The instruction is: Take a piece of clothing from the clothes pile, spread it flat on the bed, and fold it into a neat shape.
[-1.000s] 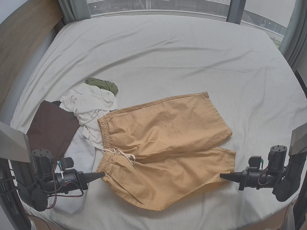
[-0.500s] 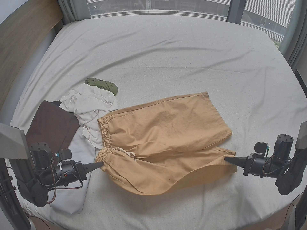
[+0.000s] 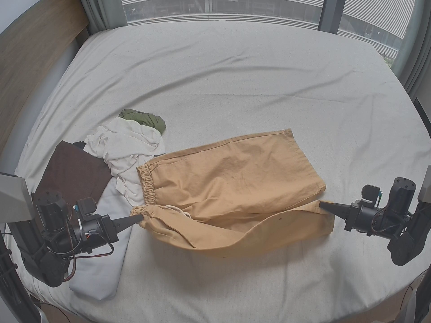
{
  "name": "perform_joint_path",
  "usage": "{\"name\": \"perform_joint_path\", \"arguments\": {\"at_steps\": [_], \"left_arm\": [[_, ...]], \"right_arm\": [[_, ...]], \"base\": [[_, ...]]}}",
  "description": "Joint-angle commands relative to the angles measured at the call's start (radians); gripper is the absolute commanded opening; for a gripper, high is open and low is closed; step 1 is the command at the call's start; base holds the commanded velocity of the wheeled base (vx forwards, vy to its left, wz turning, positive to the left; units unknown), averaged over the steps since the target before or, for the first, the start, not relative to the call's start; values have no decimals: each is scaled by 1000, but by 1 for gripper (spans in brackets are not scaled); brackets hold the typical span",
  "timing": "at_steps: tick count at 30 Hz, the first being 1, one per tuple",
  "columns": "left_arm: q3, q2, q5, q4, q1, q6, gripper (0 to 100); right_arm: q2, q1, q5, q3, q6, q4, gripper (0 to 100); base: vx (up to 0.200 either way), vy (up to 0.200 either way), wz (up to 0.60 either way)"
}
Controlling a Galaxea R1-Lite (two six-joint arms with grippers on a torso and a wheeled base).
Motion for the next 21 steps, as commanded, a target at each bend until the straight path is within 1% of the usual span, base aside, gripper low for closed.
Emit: {"name": "perform_joint_path", "arguments": {"at_steps": [1, 7, 15, 17, 19, 21], "left_arm": [[1, -6, 1, -4, -2, 0, 0], [-11, -10, 29, -4, -5, 0, 0], [-25, -61, 32, -4, 2, -7, 0], [-34, -61, 53, -4, 2, -5, 0], [-36, -61, 84, -4, -3, -8, 0], [-36, -61, 87, -4, -5, -8, 0]], "right_arm": [[-15, -3, -1, -13, 11, -1, 0], [-52, 0, -8, -47, 46, -1, 0], [-50, 6, -15, -88, 49, -1, 0], [-47, 2, -16, -120, 51, 0, 0], [-46, 2, -16, -146, 71, 0, 0], [-46, 2, -16, -162, 88, 0, 0]], "base": [[0, 0, 0], [0, 0, 0], [0, 0, 0], [0, 0, 0], [0, 0, 0], [0, 0, 0]]}}
